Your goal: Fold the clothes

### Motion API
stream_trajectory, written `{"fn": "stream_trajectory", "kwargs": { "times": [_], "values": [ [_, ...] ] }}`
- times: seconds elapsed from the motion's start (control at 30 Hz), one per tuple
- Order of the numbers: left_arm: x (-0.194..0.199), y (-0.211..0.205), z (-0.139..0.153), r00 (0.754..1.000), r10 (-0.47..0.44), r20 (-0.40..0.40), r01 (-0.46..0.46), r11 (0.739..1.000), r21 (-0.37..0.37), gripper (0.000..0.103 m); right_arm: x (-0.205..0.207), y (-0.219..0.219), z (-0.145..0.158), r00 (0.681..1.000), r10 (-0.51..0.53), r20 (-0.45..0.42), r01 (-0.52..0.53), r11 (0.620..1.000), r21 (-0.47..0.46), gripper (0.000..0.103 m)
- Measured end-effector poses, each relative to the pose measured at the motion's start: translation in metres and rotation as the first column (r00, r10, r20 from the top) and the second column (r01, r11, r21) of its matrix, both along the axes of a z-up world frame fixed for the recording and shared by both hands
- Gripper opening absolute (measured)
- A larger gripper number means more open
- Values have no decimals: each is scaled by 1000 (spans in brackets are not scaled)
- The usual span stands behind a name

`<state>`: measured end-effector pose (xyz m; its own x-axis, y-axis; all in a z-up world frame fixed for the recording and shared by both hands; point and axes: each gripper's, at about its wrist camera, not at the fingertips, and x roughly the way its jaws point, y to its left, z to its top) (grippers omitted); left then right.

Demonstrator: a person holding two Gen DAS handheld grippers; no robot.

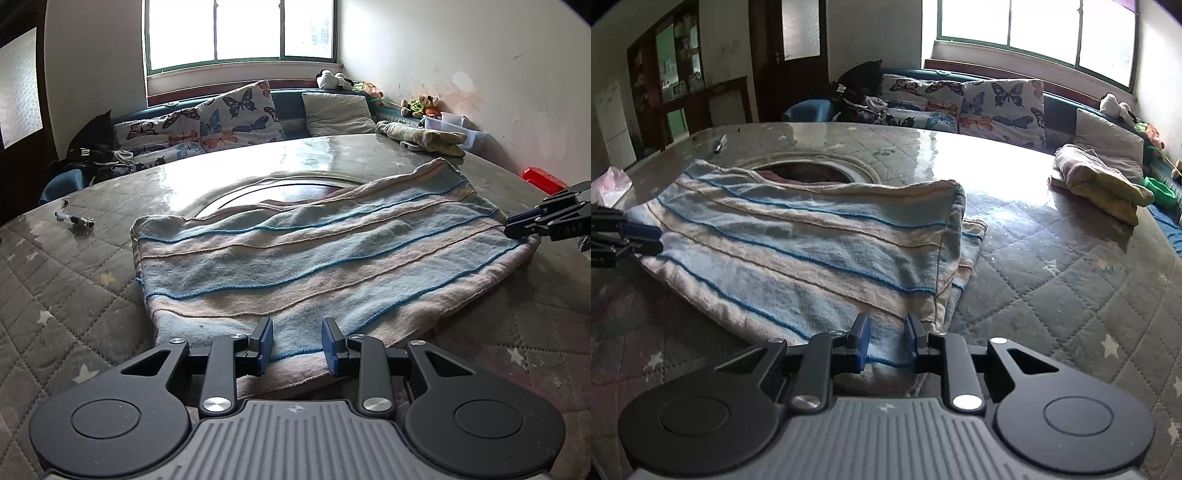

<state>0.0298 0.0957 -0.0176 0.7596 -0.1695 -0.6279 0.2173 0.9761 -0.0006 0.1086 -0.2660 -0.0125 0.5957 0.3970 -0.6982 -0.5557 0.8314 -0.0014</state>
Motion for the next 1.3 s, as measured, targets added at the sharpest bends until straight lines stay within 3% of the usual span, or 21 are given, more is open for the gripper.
{"fn": "stream_trajectory", "kwargs": {
  "times": [0.27, 0.6, 0.7, 0.77, 0.93, 1.03, 1.3],
  "values": [
    [-14, -1, 3, 1000, 8, -3, -8, 999, -33, 32, -11, 2, 0, 999, 37, 12, -35, 995, -89, 20],
    [-58, -1, 8, 1000, 14, -22, -16, 994, -108, 35, -33, -16, 5, 999, 25, -31, -28, 996, -79, 20],
    [-66, 5, 14, 999, 51, -13, -53, 991, -122, 37, -35, -18, 7, 999, 25, -38, -27, 998, -63, 25],
    [-69, 11, 18, 996, 85, 4, -84, 988, -130, 40, -36, -18, 10, 999, 23, -36, -24, 999, -40, 37],
    [-71, 31, 14, 985, 170, -21, -171, 968, -185, 41, -34, -11, 14, 1000, 22, -21, -22, 1000, 19, 45],
    [-74, 37, 8, 981, 193, -37, -196, 956, -219, 40, -31, -6, 9, 999, 24, -30, -23, 999, 34, 45],
    [-75, 38, 13, 979, 201, -30, -202, 953, -224, 41, -29, -8, 3, 999, 7, -45, -5, 998, 56, 46]
  ]
}}
